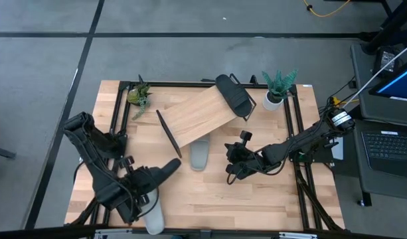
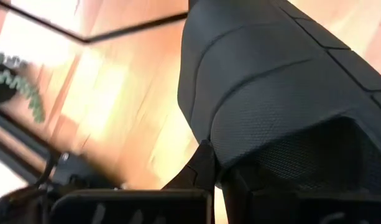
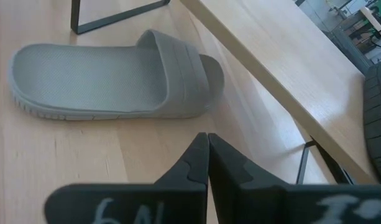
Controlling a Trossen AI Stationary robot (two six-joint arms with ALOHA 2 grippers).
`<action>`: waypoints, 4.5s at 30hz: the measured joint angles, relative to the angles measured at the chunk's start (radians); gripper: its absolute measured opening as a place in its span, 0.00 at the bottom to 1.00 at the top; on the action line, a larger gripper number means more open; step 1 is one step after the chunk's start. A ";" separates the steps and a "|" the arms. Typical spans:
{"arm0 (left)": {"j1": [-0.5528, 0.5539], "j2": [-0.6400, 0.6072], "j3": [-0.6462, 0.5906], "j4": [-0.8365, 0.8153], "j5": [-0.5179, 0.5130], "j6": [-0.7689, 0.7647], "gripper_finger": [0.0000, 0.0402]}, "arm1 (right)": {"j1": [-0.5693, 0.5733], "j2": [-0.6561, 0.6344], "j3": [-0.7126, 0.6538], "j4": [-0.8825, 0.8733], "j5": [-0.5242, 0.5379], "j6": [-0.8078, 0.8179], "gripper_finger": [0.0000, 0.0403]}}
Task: Pick and place slides into the shelf
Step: Put the black slipper on the shelf
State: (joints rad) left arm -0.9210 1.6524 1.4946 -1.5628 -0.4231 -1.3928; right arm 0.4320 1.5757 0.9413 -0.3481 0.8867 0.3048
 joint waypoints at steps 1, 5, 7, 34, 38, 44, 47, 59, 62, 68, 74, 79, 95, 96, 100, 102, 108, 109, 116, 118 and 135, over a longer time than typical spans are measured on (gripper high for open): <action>-0.003 0.000 0.011 0.007 -0.007 0.014 0.01 | 0.000 0.000 0.000 0.000 0.000 0.000 0.02; -0.018 0.000 0.046 0.065 -0.044 0.071 0.01 | 0.000 0.000 0.000 0.000 0.000 0.000 0.02; -0.024 0.000 0.053 0.120 -0.080 0.124 0.01 | 0.000 0.000 0.000 0.000 0.000 0.000 0.02; 0.150 0.000 0.054 0.193 -0.650 0.519 0.00 | 0.006 0.000 0.000 0.094 -0.016 -0.029 0.02; 0.225 0.001 0.060 0.182 -0.694 0.610 0.00 | 0.007 0.000 0.000 0.094 -0.016 -0.028 0.02; 0.356 0.001 0.127 0.172 -0.695 0.723 0.00 | 0.008 0.000 0.000 0.096 -0.016 -0.021 0.02; 0.424 0.001 0.168 0.172 -0.696 0.780 0.00 | 0.008 0.000 0.000 0.096 -0.016 -0.021 0.02; 0.687 0.001 0.222 0.119 -0.652 0.855 0.00 | 0.008 0.000 0.000 0.095 -0.016 -0.047 0.02; 0.737 0.005 0.222 0.095 -0.626 0.841 0.00 | 0.007 0.000 0.000 0.096 -0.016 -0.047 0.02; 0.794 0.047 0.223 0.074 -0.599 0.823 0.00 | -0.017 0.000 0.000 0.097 -0.016 -0.078 0.02; 0.827 0.131 0.223 0.068 -0.492 0.828 0.00 | -0.060 0.000 0.000 0.098 -0.015 -0.128 0.02; 0.832 0.177 0.223 0.071 -0.494 0.854 0.00 | -0.080 0.000 0.000 0.097 -0.015 -0.128 0.02; 0.835 0.181 0.223 0.235 -0.446 0.976 0.09 | -0.081 0.000 0.000 0.093 -0.024 -0.128 0.02; 0.835 0.181 0.223 0.249 -0.440 0.987 0.09 | -0.081 0.000 0.000 0.092 -0.025 -0.128 0.02; 0.835 0.181 0.223 0.306 -0.410 1.036 0.08 | -0.081 0.000 0.000 0.092 -0.025 -0.128 0.02; 0.835 0.181 0.223 0.336 -0.396 1.061 0.08 | -0.081 0.000 0.000 0.090 -0.025 -0.128 0.02; 0.836 0.181 0.223 0.432 -0.393 1.130 0.09 | -0.081 0.000 0.000 0.088 -0.026 -0.128 0.02; 0.837 0.181 0.223 0.454 -0.393 1.144 0.10 | -0.081 0.000 0.000 0.088 -0.026 -0.128 0.02; 0.838 0.181 0.223 0.537 -0.393 1.220 0.09 | -0.081 0.000 0.000 0.083 -0.026 -0.127 0.02; 0.838 0.181 0.223 0.537 -0.393 1.220 0.08 | -0.081 0.000 0.000 0.082 -0.026 -0.127 0.02; 0.845 0.181 0.223 0.691 -0.336 1.300 0.10 | -0.081 0.000 0.000 0.081 -0.026 -0.126 0.02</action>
State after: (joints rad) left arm -0.0755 1.8336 1.7172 -0.8717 -0.7594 -0.0931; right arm 0.3508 1.5757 0.9413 -0.2672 0.8608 0.1783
